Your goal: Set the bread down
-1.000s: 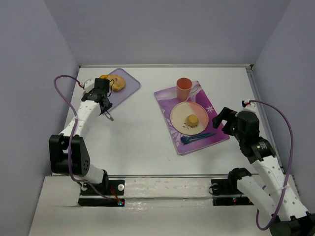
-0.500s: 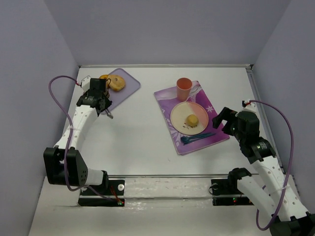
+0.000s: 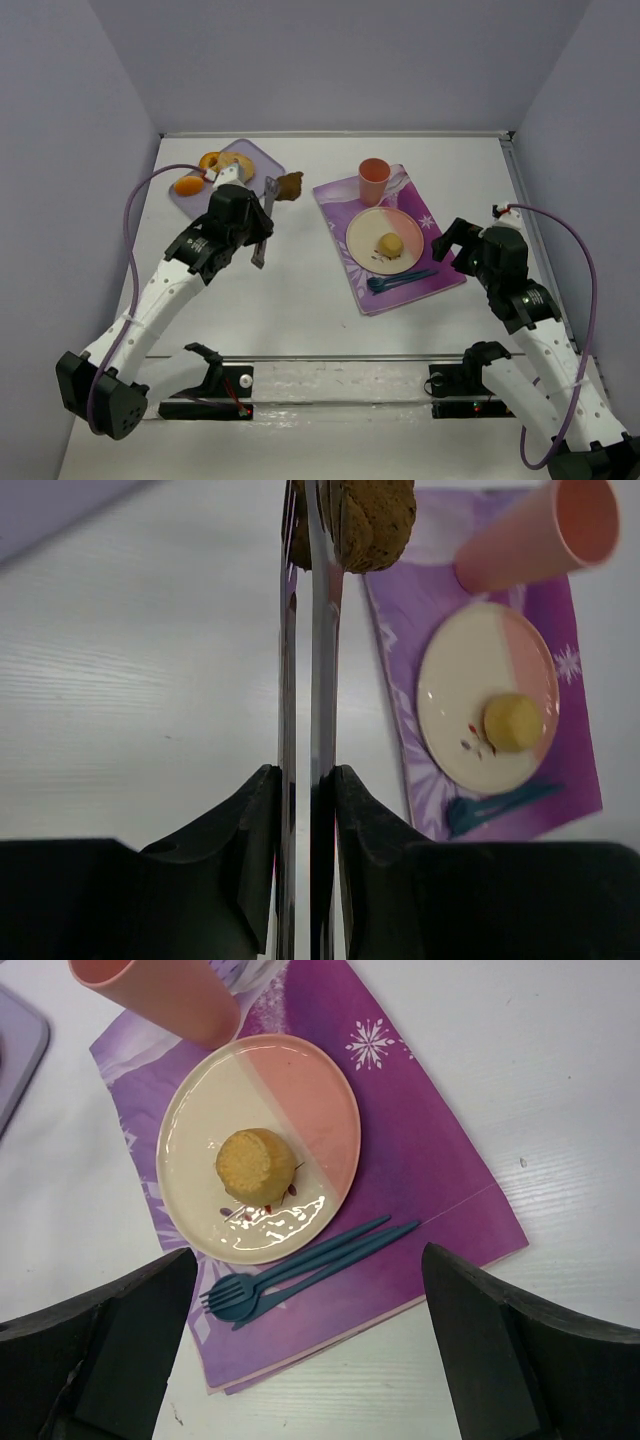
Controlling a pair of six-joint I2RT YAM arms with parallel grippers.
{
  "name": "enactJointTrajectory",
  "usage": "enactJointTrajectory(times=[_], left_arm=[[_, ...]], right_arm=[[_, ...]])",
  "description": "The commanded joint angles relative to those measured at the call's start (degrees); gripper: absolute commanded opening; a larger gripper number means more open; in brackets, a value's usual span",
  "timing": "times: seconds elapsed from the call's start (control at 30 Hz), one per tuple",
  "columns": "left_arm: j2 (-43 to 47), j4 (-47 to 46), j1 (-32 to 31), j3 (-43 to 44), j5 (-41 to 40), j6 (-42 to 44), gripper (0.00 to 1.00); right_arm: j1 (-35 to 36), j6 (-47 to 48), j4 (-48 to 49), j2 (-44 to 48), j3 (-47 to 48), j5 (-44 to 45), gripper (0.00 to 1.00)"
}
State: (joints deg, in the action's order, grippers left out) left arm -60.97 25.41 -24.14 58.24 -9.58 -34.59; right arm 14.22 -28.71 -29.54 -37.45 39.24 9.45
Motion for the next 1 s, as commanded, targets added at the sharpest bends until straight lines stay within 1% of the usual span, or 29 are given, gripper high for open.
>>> enactJointTrajectory(times=[0.0,0.03,0.07,0.13,0.23,0.27,0.4,0.57,0.73,0.77,0.8,0.83,0.9,0.93,0.97], left_arm=[[1.38,-5.36,-9.41,-1.63,3.61,3.20,0.06],[0.86,-6.76,-13.00,-1.90,3.52,3.91,0.06],[0.07,-7.30,-14.52,-1.73,3.52,4.09,0.06],[-4.40,-8.70,-18.29,-0.59,2.74,4.53,0.06],[-8.80,-9.50,-21.20,2.48,1.33,5.06,0.06],[-11.77,-9.67,-22.69,3.45,0.97,5.49,0.06],[-16.72,-10.29,-24.81,7.15,-0.52,6.55,0.06],[-21.72,-12.22,-26.74,9.61,1.15,8.13,0.06],[-24.11,-12.31,-27.98,10.67,0.97,8.57,0.06],[-24.46,-12.31,-28.07,10.67,0.97,8.40,0.07],[-24.55,-12.31,-28.15,10.76,0.97,8.48,0.11],[-24.63,-12.23,-28.24,10.67,0.97,8.49,0.22],[-24.64,-12.14,-28.33,10.67,1.15,8.57,0.30],[-24.64,-11.79,-28.42,10.67,1.06,8.66,0.37],[-24.72,-11.70,-28.42,10.76,0.80,8.57,0.40]], right_arm=[[0.11,0.50,2.47,0.89,-0.13,0.13,1.00],[0.11,0.50,2.47,1.06,-0.22,0.04,1.00],[0.11,0.50,2.38,1.07,-0.13,0.13,1.00],[0.11,0.58,2.38,1.15,-0.13,0.30,1.00],[0.11,0.58,2.47,1.07,-0.13,0.22,1.00],[0.11,0.58,2.38,1.07,-0.22,0.30,1.00],[0.11,0.58,2.47,1.15,-0.22,0.30,1.00],[0.11,0.67,2.38,0.80,-0.31,0.30,1.00],[0.11,0.67,2.38,0.80,-0.31,0.39,1.00],[0.11,0.67,2.38,0.80,-0.31,0.39,1.00],[0.11,0.76,2.47,0.89,-0.40,0.39,1.00],[0.11,0.67,2.47,0.89,-0.40,0.39,1.00],[0.11,0.67,2.38,1.15,-0.40,0.57,1.00],[0.11,0.76,2.38,1.07,-0.40,0.57,1.00],[0.11,0.76,2.38,1.07,-0.40,0.57,1.00]])
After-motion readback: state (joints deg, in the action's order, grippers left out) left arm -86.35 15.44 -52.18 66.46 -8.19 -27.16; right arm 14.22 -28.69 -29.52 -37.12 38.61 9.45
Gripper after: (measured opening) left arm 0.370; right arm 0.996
